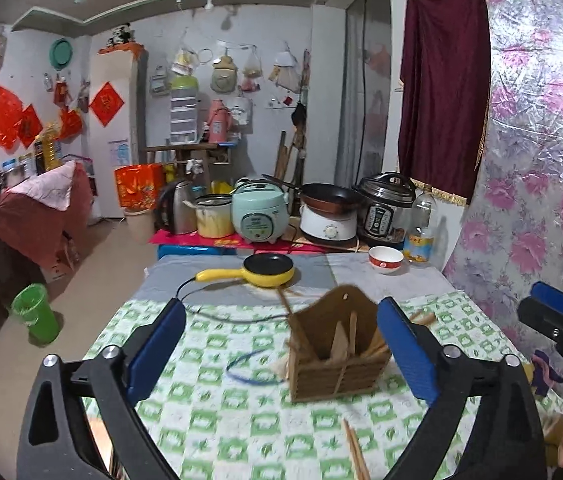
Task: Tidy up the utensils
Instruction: 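Move both open tools back over the last chopsticks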
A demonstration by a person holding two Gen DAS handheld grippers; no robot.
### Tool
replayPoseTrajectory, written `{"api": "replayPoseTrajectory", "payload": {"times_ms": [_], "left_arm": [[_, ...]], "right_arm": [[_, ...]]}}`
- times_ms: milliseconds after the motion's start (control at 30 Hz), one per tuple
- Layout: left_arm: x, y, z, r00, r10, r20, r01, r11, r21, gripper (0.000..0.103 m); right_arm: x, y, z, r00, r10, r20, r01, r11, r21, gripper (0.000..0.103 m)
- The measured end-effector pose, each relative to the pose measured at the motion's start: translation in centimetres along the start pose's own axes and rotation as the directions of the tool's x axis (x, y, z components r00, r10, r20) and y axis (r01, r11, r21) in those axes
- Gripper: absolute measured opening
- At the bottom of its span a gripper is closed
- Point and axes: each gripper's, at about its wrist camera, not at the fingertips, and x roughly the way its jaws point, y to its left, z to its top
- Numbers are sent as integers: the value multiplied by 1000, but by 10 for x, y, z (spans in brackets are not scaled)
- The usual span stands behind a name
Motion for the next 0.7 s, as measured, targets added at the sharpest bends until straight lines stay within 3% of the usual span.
{"api": "replayPoseTrajectory", "payload": {"times_ms": [233, 433, 700], "left_arm": [[-53, 7, -74, 996, 38, -81, -42, 998, -45, 97], [-90, 5, -135, 986, 141, -93, -140, 990, 18, 97], [-86, 30, -173, 975, 158, -155, -167, 985, -47, 97]], "right_arm": [[-64, 15, -53, 999, 25, 28, -26, 1000, 16, 70], [-99, 27, -104, 1000, 14, 20, -14, 1000, 4, 83], [-102, 25, -144, 999, -21, -27, 21, 1000, 1, 89]]}}
